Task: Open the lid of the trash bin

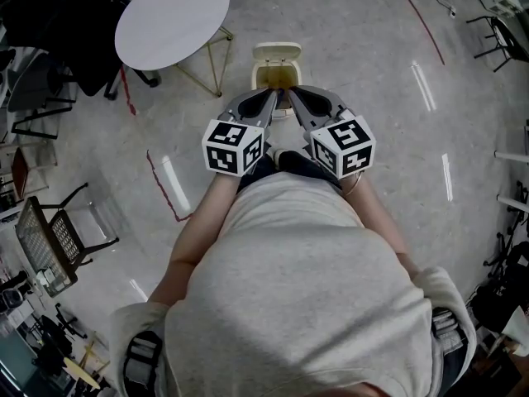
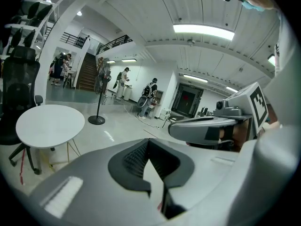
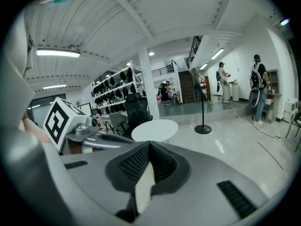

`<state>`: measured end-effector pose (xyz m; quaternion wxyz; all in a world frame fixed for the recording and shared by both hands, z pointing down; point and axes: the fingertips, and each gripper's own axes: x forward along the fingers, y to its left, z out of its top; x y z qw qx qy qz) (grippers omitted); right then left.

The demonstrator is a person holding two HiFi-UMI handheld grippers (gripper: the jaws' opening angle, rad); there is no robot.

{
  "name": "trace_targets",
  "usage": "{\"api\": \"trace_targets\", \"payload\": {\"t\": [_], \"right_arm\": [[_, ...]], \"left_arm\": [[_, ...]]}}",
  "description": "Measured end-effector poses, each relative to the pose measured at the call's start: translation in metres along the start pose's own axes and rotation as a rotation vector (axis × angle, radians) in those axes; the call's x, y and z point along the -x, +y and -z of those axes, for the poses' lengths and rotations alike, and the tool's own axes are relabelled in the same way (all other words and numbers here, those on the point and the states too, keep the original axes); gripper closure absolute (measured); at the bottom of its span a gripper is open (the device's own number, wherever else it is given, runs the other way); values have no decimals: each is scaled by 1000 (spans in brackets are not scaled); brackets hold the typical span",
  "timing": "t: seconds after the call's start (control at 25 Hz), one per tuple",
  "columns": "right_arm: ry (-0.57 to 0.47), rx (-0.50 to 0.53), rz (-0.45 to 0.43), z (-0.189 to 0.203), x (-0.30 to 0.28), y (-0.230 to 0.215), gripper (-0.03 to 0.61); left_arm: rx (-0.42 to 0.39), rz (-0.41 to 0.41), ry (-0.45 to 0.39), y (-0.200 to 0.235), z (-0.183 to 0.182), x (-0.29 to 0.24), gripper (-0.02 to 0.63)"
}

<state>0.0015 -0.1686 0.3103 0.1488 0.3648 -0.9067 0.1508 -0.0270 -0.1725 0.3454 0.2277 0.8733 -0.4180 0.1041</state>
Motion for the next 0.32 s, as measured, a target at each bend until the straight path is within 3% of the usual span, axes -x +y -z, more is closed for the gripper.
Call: {"api": "trace_targets", "payload": {"t": [0.32], "right_arm": [[-1,-3,1,1,-1,-2,572]], "left_arm": [[-35,-3,9,0,-1,-2,604]]}}
